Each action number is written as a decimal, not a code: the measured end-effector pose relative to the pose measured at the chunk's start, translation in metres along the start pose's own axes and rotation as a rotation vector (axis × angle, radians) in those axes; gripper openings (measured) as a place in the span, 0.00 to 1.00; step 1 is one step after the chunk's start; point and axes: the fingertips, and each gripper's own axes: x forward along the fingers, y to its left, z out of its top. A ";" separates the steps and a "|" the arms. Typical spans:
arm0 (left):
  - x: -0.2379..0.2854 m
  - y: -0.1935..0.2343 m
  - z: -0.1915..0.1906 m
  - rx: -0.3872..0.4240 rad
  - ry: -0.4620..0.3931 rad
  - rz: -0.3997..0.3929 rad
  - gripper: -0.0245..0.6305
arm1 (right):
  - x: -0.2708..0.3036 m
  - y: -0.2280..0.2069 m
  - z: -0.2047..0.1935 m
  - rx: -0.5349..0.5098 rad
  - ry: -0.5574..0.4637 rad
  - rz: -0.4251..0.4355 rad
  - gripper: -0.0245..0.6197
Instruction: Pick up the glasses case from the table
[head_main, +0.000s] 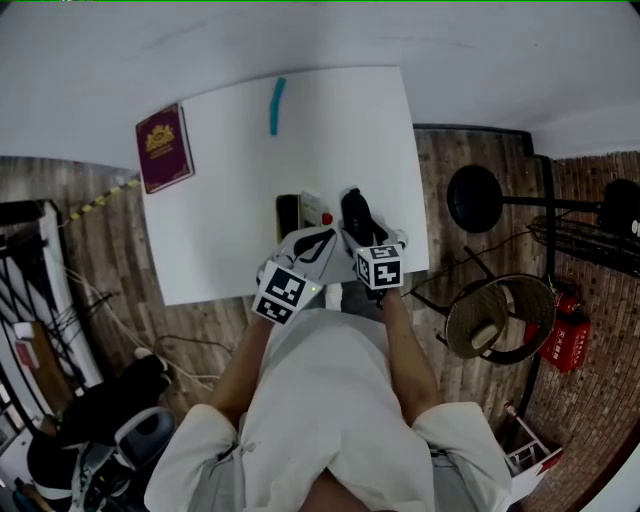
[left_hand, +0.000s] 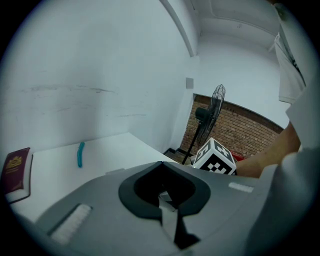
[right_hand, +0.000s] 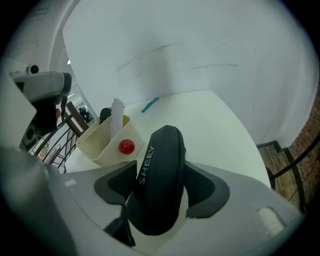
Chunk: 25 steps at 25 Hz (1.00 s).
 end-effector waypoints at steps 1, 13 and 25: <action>0.000 0.001 0.001 0.001 -0.003 0.003 0.07 | -0.003 -0.001 0.003 -0.003 -0.012 -0.002 0.50; -0.013 0.016 0.031 0.012 -0.089 0.060 0.07 | -0.070 0.006 0.074 -0.071 -0.255 -0.007 0.49; -0.040 0.027 0.062 0.038 -0.199 0.114 0.07 | -0.147 0.039 0.141 -0.180 -0.513 0.006 0.49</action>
